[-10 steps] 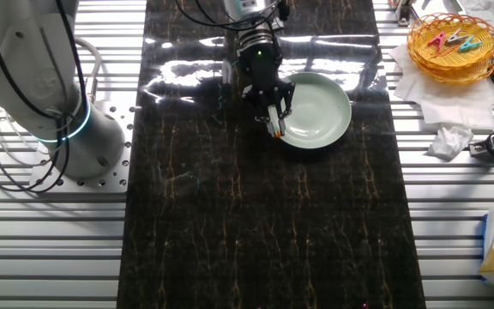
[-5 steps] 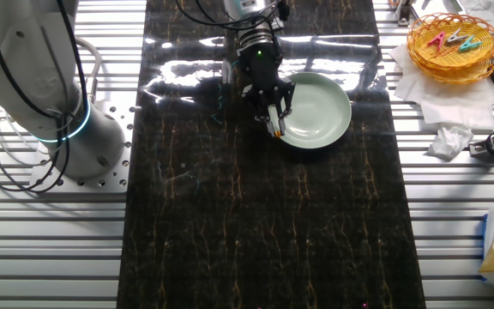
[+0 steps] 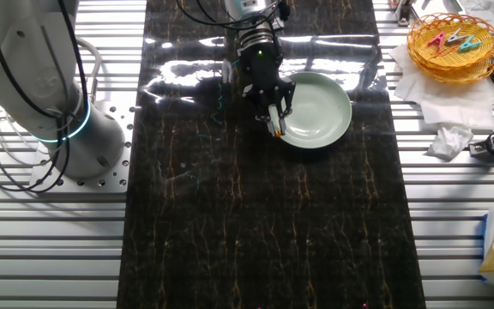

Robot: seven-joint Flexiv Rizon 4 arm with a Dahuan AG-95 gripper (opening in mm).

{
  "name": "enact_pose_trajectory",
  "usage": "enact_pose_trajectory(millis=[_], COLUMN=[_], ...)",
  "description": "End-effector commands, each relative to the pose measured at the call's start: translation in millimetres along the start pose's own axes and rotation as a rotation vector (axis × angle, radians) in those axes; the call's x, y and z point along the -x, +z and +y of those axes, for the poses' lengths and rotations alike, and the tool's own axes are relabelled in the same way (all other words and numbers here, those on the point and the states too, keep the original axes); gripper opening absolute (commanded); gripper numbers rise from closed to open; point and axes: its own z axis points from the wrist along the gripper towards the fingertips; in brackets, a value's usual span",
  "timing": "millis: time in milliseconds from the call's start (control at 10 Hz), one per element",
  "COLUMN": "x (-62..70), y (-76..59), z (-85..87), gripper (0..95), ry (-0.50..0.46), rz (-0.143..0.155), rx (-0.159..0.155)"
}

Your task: Use a clamp

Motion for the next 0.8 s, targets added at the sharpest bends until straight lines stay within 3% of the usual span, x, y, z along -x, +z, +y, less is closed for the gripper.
enact_pose_trajectory(millis=[100, 800], x=[0.1, 2.3], y=[0.1, -1.1], z=[-0.1, -1.9], gripper=[0.0, 0.0], ry=[0.005, 0.001], rz=[-0.003, -0.002], rx=[0.0, 0.002])
